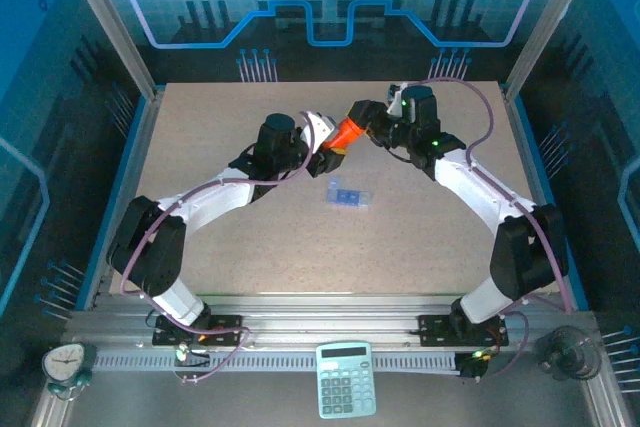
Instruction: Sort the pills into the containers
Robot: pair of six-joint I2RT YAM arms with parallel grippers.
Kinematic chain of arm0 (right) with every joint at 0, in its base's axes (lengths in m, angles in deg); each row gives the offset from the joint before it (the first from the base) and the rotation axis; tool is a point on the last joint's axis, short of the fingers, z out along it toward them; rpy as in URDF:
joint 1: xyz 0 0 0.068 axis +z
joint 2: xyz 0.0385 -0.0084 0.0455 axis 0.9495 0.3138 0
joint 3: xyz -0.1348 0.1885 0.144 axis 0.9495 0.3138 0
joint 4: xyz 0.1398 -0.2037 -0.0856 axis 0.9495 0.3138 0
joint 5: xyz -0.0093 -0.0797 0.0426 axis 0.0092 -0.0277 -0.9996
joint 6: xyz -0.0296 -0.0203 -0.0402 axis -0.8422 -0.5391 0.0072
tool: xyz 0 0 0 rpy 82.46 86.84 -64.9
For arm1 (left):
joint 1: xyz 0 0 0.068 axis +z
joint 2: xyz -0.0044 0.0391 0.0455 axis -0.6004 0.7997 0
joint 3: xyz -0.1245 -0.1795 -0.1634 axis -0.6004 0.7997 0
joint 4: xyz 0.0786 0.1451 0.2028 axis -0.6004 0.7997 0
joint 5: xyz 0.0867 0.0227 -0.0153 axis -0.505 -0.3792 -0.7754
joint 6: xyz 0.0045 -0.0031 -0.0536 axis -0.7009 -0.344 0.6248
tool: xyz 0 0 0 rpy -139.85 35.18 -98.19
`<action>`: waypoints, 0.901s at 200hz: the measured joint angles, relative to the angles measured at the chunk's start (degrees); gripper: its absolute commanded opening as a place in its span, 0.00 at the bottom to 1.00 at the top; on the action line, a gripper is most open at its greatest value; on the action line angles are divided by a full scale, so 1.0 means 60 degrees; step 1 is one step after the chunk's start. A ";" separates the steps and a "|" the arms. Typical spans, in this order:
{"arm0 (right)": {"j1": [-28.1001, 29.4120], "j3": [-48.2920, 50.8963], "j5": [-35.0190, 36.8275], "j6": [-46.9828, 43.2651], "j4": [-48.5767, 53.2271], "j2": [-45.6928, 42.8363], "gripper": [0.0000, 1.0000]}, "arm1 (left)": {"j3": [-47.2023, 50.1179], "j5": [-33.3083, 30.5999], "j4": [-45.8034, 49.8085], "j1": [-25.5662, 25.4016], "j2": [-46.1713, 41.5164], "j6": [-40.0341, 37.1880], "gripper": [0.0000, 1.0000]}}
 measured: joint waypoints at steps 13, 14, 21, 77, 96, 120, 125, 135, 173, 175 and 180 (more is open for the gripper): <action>-0.0033 -0.0004 -0.0157 -0.0120 -0.0084 0.0069 0.47 | 0.0000 -0.0029 0.0029 0.0000 0.0000 0.0022 0.00; -0.0036 -0.0004 -0.0178 -0.0127 -0.0098 0.0076 0.47 | 0.0000 -0.0029 0.0033 0.0004 0.0000 0.0022 0.00; -0.0076 -0.0004 -0.0364 -0.0189 -0.0211 0.0146 0.46 | 0.0000 -0.0029 0.0055 0.0015 0.0000 0.0036 0.00; -0.0772 0.0488 -0.3472 -0.1220 -0.3289 0.1002 0.51 | -0.0007 0.1253 0.0058 0.0503 0.0000 0.0994 0.00; -0.0892 0.0546 -0.4189 -0.1443 -0.3985 0.1122 0.64 | -0.0106 0.1854 0.0091 0.0634 0.0004 0.1330 0.00; -0.1009 0.0678 -0.4120 -0.1413 -0.4546 0.1045 0.74 | -0.0186 0.2310 0.0120 0.0590 0.0000 0.1453 0.00; -0.1045 0.0729 -0.4000 -0.1330 -0.4528 0.0976 0.75 | -0.0186 0.2310 0.0131 0.0565 0.0000 0.1446 0.00; -0.1111 0.0871 -0.3657 -0.1137 -0.4459 0.0794 0.76 | -0.0186 0.2226 0.0186 0.0514 0.0000 0.1421 0.00; -0.1180 0.0962 -0.1767 -0.0299 -0.2667 -0.0280 0.80 | -0.0186 0.1038 0.0284 0.0219 0.0000 0.0721 0.00; -0.1177 0.0936 -0.1650 -0.0299 -0.2510 -0.0339 0.80 | -0.0186 0.0965 0.0295 0.0189 0.0000 0.0656 0.00; -0.1166 0.0849 -0.1413 -0.0222 -0.2171 -0.0441 0.81 | -0.0186 0.0790 0.0299 0.0127 0.0000 0.0532 0.00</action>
